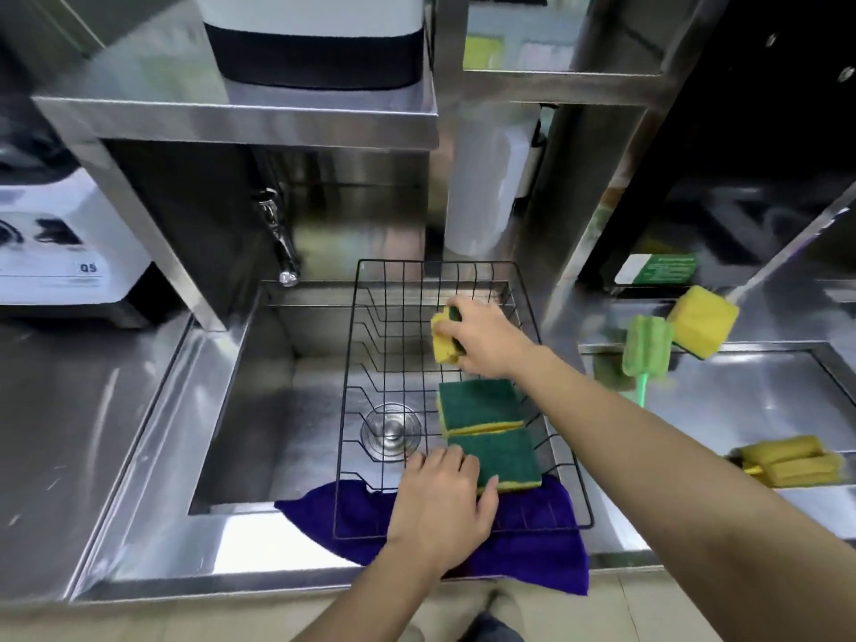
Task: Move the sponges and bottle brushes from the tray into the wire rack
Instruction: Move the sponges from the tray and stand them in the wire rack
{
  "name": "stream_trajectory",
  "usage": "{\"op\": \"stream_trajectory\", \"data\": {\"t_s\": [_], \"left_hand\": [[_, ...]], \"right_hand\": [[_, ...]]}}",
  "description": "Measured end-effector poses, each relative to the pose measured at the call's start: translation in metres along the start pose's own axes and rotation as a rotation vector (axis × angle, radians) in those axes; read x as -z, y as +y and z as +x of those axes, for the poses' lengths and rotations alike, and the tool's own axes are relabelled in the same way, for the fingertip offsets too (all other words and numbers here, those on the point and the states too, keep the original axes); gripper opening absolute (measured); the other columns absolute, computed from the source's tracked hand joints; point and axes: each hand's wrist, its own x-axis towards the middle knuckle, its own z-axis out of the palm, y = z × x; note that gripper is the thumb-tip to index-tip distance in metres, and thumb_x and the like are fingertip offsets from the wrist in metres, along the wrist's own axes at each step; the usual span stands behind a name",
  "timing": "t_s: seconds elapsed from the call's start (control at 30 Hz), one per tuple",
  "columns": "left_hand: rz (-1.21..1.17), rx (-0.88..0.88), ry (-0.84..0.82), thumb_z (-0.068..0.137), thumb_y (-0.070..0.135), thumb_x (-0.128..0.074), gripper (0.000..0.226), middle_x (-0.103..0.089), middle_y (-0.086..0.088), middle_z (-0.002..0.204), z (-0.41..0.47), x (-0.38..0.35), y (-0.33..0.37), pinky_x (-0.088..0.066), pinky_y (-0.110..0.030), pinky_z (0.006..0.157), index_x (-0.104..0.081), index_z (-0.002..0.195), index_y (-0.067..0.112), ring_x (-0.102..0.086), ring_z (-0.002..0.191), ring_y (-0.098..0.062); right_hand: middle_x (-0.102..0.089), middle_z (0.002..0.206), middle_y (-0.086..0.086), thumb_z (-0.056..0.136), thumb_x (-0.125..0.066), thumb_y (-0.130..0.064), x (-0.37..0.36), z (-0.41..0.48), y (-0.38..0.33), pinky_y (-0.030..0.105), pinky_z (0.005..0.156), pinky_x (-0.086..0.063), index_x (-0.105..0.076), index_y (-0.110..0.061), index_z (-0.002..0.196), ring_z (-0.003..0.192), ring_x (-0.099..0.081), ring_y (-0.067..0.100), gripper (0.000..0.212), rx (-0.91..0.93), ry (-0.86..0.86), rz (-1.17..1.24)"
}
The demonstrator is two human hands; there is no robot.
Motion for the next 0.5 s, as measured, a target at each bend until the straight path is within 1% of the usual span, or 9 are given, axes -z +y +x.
{"op": "stream_trajectory", "data": {"t_s": [0.07, 0.13, 0.17, 0.23, 0.33, 0.43, 0.5], "left_hand": [[0.001, 0.003, 0.000, 0.085, 0.042, -0.041, 0.038, -0.059, -0.001, 0.069, 0.000, -0.001, 0.000, -0.048, -0.033, 0.064, -0.063, 0.069, 0.016, -0.055, 0.067, -0.021], [0.003, 0.004, -0.008, 0.085, 0.042, -0.041, 0.038, -0.058, -0.001, 0.068, 0.001, -0.002, 0.000, -0.047, -0.032, 0.062, -0.063, 0.069, 0.016, -0.055, 0.067, -0.021], [0.007, 0.004, -0.008, 0.085, 0.041, -0.041, 0.038, -0.058, -0.001, 0.068, 0.001, -0.002, 0.000, -0.047, -0.032, 0.061, -0.063, 0.068, 0.016, -0.055, 0.066, -0.020], [0.007, 0.000, -0.002, 0.085, 0.041, -0.041, 0.037, -0.058, -0.001, 0.068, 0.001, -0.003, 0.000, -0.047, -0.031, 0.061, -0.063, 0.068, 0.016, -0.054, 0.066, -0.020], [0.003, -0.006, 0.003, 0.084, 0.040, -0.041, 0.037, -0.057, 0.000, 0.066, 0.000, -0.003, 0.001, -0.046, -0.029, 0.061, -0.062, 0.067, 0.016, -0.054, 0.065, -0.019], [0.014, -0.009, 0.013, 0.084, 0.040, -0.040, 0.037, -0.056, 0.000, 0.064, 0.000, -0.003, 0.001, -0.045, -0.029, 0.059, -0.061, 0.065, 0.016, -0.052, 0.062, -0.019], [0.020, -0.013, 0.011, 0.084, 0.040, -0.040, 0.037, -0.056, 0.000, 0.063, 0.000, -0.004, 0.001, -0.046, -0.029, 0.058, -0.061, 0.064, 0.017, -0.052, 0.061, -0.019]], "right_hand": [[-0.031, 0.147, 0.009, 0.083, -0.060, -0.022, -0.013, 0.004, 0.000, 0.053, 0.105, -0.029, -0.038, -0.027, 0.140, 0.130, -0.035, 0.031, 0.061, -0.010, -0.119, 0.047], [-0.029, 0.149, 0.004, 0.083, -0.061, -0.019, -0.020, 0.005, 0.002, 0.057, 0.106, -0.026, -0.027, -0.030, 0.145, 0.132, -0.033, 0.029, 0.072, -0.064, -0.181, 0.199], [-0.028, 0.151, 0.003, 0.083, -0.061, -0.020, -0.021, 0.006, 0.003, 0.058, 0.106, -0.025, -0.021, -0.032, 0.147, 0.133, -0.031, 0.029, 0.076, -0.087, -0.195, 0.251], [-0.026, 0.152, 0.002, 0.084, -0.060, -0.029, -0.023, 0.006, 0.009, 0.059, 0.107, -0.024, -0.015, -0.040, 0.147, 0.135, -0.028, 0.031, 0.078, -0.120, -0.242, 0.304], [-0.029, 0.147, 0.006, 0.086, -0.060, -0.043, -0.024, 0.007, 0.016, 0.059, 0.107, -0.028, -0.017, -0.050, 0.144, 0.133, -0.027, 0.034, 0.072, -0.131, -0.289, 0.391], [-0.033, 0.137, 0.010, 0.087, -0.060, -0.044, -0.029, 0.009, 0.013, 0.056, 0.106, -0.035, -0.024, -0.050, 0.142, 0.127, -0.030, 0.032, 0.066, -0.136, -0.216, 0.339], [-0.031, 0.141, 0.009, 0.088, -0.057, -0.045, -0.035, 0.007, 0.010, 0.055, 0.107, -0.034, -0.028, -0.050, 0.141, 0.129, -0.027, 0.030, 0.060, -0.129, -0.202, 0.332]]}}
